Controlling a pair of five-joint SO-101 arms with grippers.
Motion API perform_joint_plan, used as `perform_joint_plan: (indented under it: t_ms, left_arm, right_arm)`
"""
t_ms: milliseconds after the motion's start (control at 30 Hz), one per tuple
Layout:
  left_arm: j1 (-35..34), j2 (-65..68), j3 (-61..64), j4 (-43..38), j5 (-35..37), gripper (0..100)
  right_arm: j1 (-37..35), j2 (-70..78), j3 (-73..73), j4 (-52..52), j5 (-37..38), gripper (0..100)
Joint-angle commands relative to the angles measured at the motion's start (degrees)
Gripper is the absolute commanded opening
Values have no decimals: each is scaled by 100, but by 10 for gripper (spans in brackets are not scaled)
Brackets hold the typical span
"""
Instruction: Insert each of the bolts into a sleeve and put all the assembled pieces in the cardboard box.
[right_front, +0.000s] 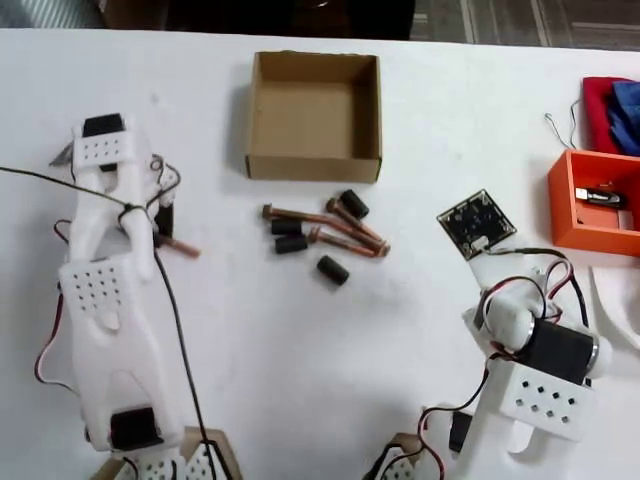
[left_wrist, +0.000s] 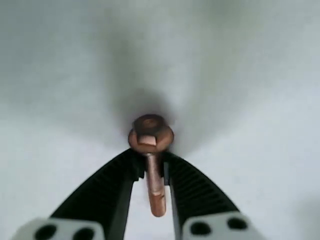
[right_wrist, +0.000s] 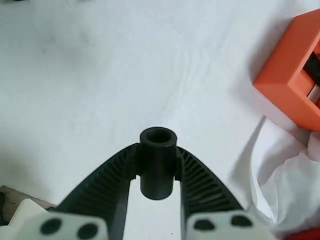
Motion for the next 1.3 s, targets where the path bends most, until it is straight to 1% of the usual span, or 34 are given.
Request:
perform_joint_plan:
  t_ms: [0, 100, 233, 333, 400, 467, 500, 600, 700, 767, 867, 967, 1033, 1100, 1200, 1267]
  left_arm:
    - [-185, 149, -541, 44, -1275, 25]
    - [-185, 79, -1007, 202, -2831, 25]
    - [-53, 53, -1174, 202, -5415, 24]
    - [193, 26, -848, 229, -6673, 26]
    - [404, 26, -716, 220, -7253, 26]
    - [633, 26, -725, 220, -7429, 26]
    - [721, 0, -725, 220, -7323, 25]
    - [782, -369, -725, 211, -6708, 25]
    - [774, -1143, -664, 220, -6699, 25]
    - [703, -1776, -470, 229, -6673, 25]
    - [571, -2848, 356, 211, -6673, 25]
    - [501, -4044, 1824, 26, -6681, 25]
    - [466, -4993, 3090, -492, -6690, 25]
    - [492, -6084, 4593, -1327, -6804, 25]
    - [554, -7736, 7046, -3191, -6954, 28]
    - [571, -8492, 8321, -4492, -6954, 45]
  right_arm:
    - [-40, -127, -35, -84, -18, 23]
    - [-40, -127, -44, -84, -18, 23]
    - [-40, -127, -44, -84, -18, 23]
    - [-40, -127, -44, -84, -26, 23]
    - [-48, -127, -88, -127, -264, 23]
    - [-110, -127, -123, -303, -756, 23]
    - [-189, -136, -132, -409, -985, 23]
    - [-470, -136, -132, -708, -1600, 23]
    - [-813, -136, -132, -857, -1978, 23]
    - [-1042, -198, -132, -892, -2075, 23]
    - [-1288, -541, -105, -892, -2075, 23]
    - [-1420, -936, -97, -892, -2066, 23]
    - [-1437, -1095, -35, -884, -2048, 23]
    - [-1464, -1156, 141, -901, -2031, 23]
    - [-1525, -1200, 545, -1103, -2040, 23]
    - [-1525, -1200, 774, -1358, -2066, 23]
